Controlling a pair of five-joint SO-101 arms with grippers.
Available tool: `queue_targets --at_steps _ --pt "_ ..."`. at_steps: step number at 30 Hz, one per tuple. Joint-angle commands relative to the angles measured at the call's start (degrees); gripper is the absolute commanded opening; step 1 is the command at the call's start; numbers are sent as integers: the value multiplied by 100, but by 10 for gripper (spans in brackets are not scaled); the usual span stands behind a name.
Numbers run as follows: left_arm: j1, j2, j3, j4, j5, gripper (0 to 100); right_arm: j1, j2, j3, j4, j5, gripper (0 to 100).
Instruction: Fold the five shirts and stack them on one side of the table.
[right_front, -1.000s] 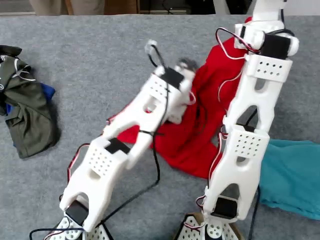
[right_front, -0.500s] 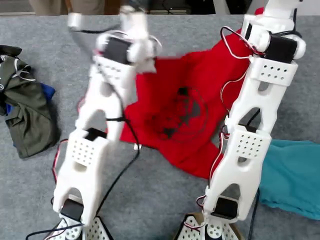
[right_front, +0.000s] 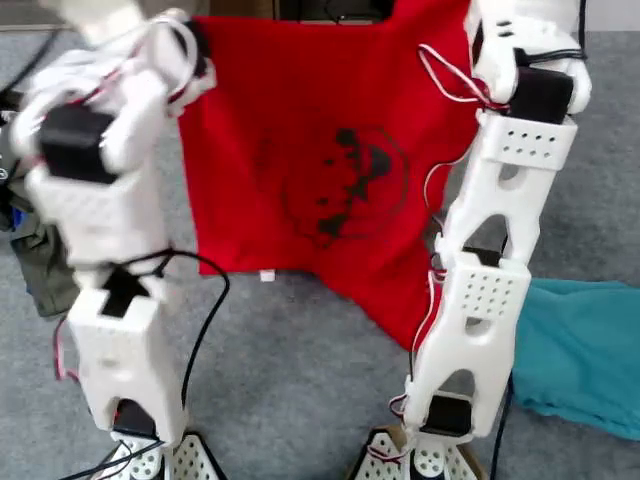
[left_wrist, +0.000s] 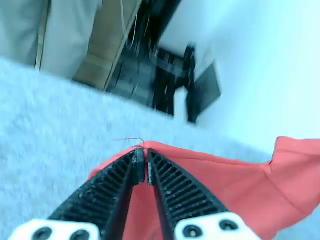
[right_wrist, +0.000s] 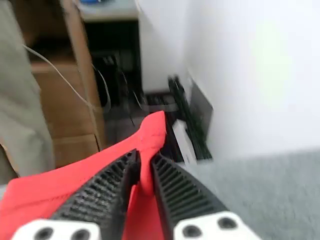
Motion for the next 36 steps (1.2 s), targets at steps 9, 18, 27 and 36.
queue_targets --at_steps 9,18,27,36 --pt "-800 -1921 993 44 -264 19 -382 -2967 -242 1407 0 5" --pt "-237 -3934 4642 44 -501 19 -391 -3881 66 1943 809 5" --pt "703 -4409 7262 -422 -519 19 -426 -3890 716 2444 809 5" --pt "-3059 -4365 6101 -484 -475 19 -3099 -3908 725 2585 809 5"
